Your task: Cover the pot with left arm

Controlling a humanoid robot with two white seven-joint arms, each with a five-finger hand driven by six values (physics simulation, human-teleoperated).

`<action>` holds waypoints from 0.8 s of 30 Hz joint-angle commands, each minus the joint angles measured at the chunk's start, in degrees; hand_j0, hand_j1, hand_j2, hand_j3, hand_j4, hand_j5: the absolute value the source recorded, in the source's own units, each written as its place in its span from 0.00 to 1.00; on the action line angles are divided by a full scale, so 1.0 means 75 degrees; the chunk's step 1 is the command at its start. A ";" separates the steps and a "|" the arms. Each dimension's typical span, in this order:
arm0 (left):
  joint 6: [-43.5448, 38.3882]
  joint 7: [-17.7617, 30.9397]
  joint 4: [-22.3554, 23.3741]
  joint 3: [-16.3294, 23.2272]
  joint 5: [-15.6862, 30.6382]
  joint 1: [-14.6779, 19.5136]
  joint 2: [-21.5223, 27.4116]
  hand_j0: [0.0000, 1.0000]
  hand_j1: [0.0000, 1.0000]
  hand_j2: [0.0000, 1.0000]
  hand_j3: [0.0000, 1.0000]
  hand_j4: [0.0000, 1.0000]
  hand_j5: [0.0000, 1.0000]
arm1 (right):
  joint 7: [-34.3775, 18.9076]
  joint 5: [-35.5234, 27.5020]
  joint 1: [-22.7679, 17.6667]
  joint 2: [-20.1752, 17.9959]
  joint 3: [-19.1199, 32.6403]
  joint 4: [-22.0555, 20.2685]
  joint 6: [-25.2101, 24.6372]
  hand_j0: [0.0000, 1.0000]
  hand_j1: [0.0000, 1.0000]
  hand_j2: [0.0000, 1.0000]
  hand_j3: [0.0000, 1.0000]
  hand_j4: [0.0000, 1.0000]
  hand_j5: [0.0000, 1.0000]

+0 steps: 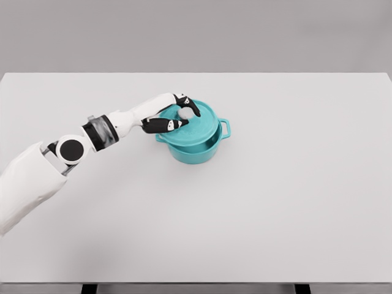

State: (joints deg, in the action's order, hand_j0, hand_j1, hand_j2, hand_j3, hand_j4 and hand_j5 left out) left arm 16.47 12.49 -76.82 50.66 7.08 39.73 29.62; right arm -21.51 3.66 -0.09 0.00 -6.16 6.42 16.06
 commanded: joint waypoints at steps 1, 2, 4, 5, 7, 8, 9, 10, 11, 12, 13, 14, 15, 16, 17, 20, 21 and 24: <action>-0.0005 -0.0002 0.0024 -0.0005 0.0006 0.0000 -0.0024 0.52 0.52 0.52 0.52 0.52 0.52 | -0.0003 0.0004 0.0000 -0.0001 0.0001 0.0000 0.0004 1.00 1.00 1.00 1.00 1.00 1.00; -0.0005 -0.0002 0.0036 -0.0005 -0.0018 0.0000 -0.0024 0.52 0.52 0.52 0.52 0.52 0.52 | -0.0003 0.0004 0.0000 -0.0001 0.0001 0.0000 0.0004 1.00 1.00 1.00 1.00 1.00 1.00; -0.0005 -0.0002 0.0153 -0.0028 -0.0147 0.0000 -0.0047 0.53 0.53 0.53 0.53 0.53 0.53 | -0.0003 0.0004 0.0000 -0.0001 0.0001 0.0000 0.0004 1.00 1.00 1.00 1.00 1.00 1.00; -0.0005 -0.0002 0.0188 -0.0028 -0.0147 0.0000 -0.0083 0.53 0.53 0.53 0.53 0.53 0.53 | -0.0003 0.0004 0.0000 -0.0001 0.0001 0.0000 0.0004 1.00 1.00 1.00 1.00 1.00 1.00; -0.0005 -0.0002 0.0200 -0.0028 -0.0159 0.0000 -0.0094 0.53 0.53 0.53 0.53 0.53 0.53 | -0.0003 0.0004 0.0000 -0.0001 0.0001 0.0000 0.0004 1.00 1.00 1.00 1.00 1.00 1.00; -0.0005 -0.0002 0.0200 -0.0028 -0.0159 -0.0012 -0.0106 0.53 0.53 0.53 0.53 0.53 0.53 | -0.0003 0.0004 0.0000 -0.0001 0.0001 0.0000 0.0004 1.00 1.00 1.00 1.00 1.00 1.00; -0.0005 -0.0002 0.0200 -0.0040 -0.0159 0.0000 -0.0118 0.53 0.53 0.53 0.53 0.53 0.53 | -0.0003 0.0004 0.0000 -0.0001 0.0001 0.0000 0.0004 1.00 1.00 1.00 1.00 1.00 1.00; -0.0005 -0.0002 0.0200 -0.0028 -0.0159 -0.0012 -0.0141 0.53 0.53 0.53 0.53 0.53 0.53 | -0.0003 0.0004 0.0000 -0.0001 0.0001 0.0000 0.0004 1.00 1.00 1.00 1.00 1.00 1.00; -0.0005 -0.0002 0.0200 -0.0028 -0.0159 -0.0012 -0.0153 0.53 0.53 0.53 0.53 0.53 0.53 | -0.0003 0.0004 0.0000 -0.0001 0.0001 0.0000 0.0004 1.00 1.00 1.00 1.00 1.00 1.00; -0.0005 -0.0013 0.0200 -0.0028 -0.0159 -0.0012 -0.0176 0.53 0.53 0.53 0.53 0.53 0.53 | -0.0003 0.0004 0.0000 -0.0001 0.0001 0.0000 0.0004 1.00 1.00 1.00 1.00 1.00 1.00; 0.0007 -0.0013 0.0200 -0.0017 -0.0159 -0.0012 -0.0176 0.53 0.53 0.53 0.53 0.53 0.53 | -0.0003 0.0004 0.0000 -0.0001 0.0001 0.0000 0.0004 1.00 1.00 1.00 1.00 1.00 1.00; 0.0007 -0.0013 0.0200 -0.0017 -0.0159 -0.0023 -0.0176 0.53 0.53 0.53 0.53 0.53 0.53 | -0.0003 0.0004 0.0000 -0.0001 0.0001 0.0000 0.0004 1.00 1.00 1.00 1.00 1.00 1.00; 0.0007 -0.0013 0.0188 -0.0017 -0.0159 -0.0023 -0.0176 0.53 0.53 0.53 0.53 0.53 0.53 | -0.0003 0.0004 0.0000 -0.0001 0.0001 0.0000 0.0004 1.00 1.00 1.00 1.00 1.00 1.00; 0.0007 -0.0013 0.0188 -0.0005 -0.0159 -0.0023 -0.0176 0.53 0.53 0.53 0.53 0.53 0.53 | -0.0003 0.0004 0.0000 -0.0001 0.0001 0.0000 0.0004 1.00 1.00 1.00 1.00 1.00 1.00; 0.0007 -0.0013 0.0188 -0.0016 -0.0159 -0.0023 -0.0176 0.53 0.53 0.53 0.53 0.53 0.53 | -0.0003 0.0004 0.0000 -0.0001 0.0001 0.0000 0.0004 1.00 1.00 1.00 1.00 1.00 1.00; 0.0019 -0.0013 0.0188 -0.0005 -0.0159 -0.0035 -0.0188 0.53 0.53 0.53 0.53 0.53 0.53 | -0.0003 0.0004 0.0000 -0.0001 0.0001 0.0000 0.0004 1.00 1.00 1.00 1.00 1.00 1.00; 0.0030 -0.0013 0.0188 -0.0005 -0.0159 -0.0035 -0.0235 0.53 0.53 0.53 0.53 0.53 0.53 | -0.0003 0.0004 0.0000 -0.0001 0.0001 0.0000 0.0004 1.00 1.00 1.00 1.00 1.00 1.00; 0.0018 -0.0013 0.0200 0.0007 -0.0159 -0.0070 -0.0235 0.53 0.53 0.53 0.53 0.53 0.53 | -0.0003 0.0004 0.0000 -0.0001 0.0001 0.0000 0.0004 1.00 1.00 1.00 1.00 1.00 1.00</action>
State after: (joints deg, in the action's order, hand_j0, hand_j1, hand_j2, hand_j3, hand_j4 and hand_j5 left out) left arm 16.64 12.40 -75.36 50.71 5.59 39.11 27.95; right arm -21.51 3.66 -0.09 0.00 -6.16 6.42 16.06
